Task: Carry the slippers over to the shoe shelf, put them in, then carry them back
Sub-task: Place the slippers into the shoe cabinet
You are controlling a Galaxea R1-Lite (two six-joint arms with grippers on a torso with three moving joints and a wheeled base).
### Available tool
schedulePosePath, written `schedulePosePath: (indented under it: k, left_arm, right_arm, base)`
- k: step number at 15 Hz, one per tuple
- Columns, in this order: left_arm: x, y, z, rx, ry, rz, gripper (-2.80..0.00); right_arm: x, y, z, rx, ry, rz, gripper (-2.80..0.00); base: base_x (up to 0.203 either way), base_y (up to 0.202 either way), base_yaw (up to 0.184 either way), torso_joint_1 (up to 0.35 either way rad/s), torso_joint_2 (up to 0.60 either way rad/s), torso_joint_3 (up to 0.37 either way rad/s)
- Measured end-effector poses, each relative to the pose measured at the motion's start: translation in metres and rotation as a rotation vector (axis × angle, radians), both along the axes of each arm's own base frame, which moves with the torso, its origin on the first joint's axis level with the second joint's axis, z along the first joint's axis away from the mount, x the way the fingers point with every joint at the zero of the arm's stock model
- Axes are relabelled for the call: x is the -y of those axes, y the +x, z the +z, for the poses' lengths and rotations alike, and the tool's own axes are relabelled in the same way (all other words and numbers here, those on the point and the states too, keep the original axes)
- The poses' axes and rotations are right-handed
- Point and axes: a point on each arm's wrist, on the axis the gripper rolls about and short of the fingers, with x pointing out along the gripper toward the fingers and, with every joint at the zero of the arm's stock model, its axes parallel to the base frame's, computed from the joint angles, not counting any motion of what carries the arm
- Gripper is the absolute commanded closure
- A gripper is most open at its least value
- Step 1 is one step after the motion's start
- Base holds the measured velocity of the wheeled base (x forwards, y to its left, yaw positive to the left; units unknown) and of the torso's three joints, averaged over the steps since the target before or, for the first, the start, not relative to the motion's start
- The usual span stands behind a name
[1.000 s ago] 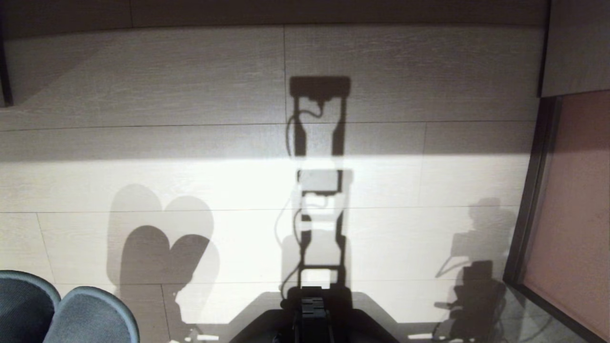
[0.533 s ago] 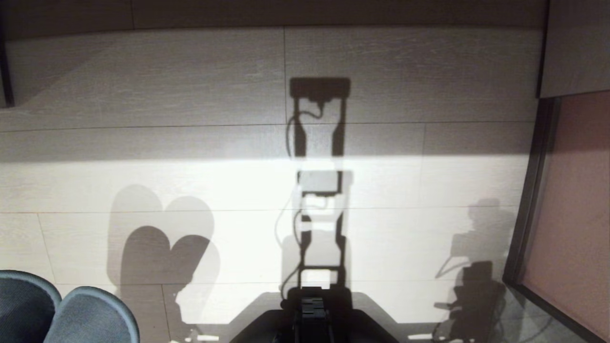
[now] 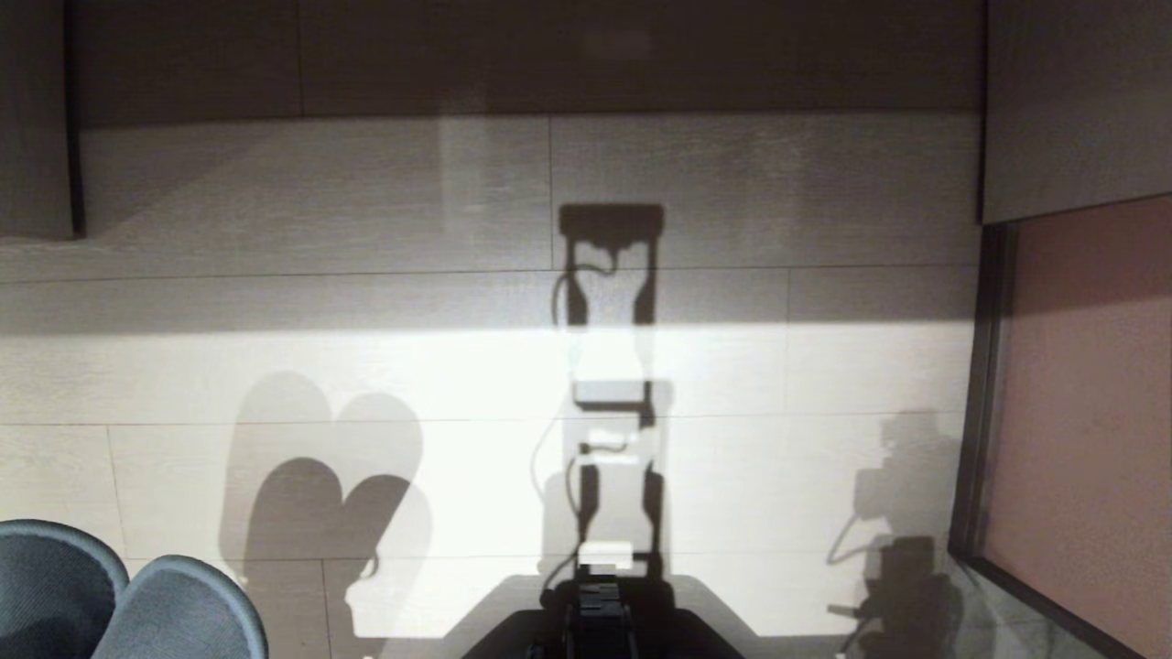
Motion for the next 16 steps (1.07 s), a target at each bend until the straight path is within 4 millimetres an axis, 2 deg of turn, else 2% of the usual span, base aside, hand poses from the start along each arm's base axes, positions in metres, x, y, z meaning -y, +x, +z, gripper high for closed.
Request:
schedulePosePath:
  k: [16]
  left_arm:
    - [0.0000, 0.0000, 0.0002, 0.000, 0.000, 0.001, 0.00]
  right_arm:
    - [0.0000, 0.0000, 0.0000, 0.000, 0.000, 0.000, 0.00]
  base:
    - [0.000, 0.000, 0.000, 0.002, 0.00, 0.201]
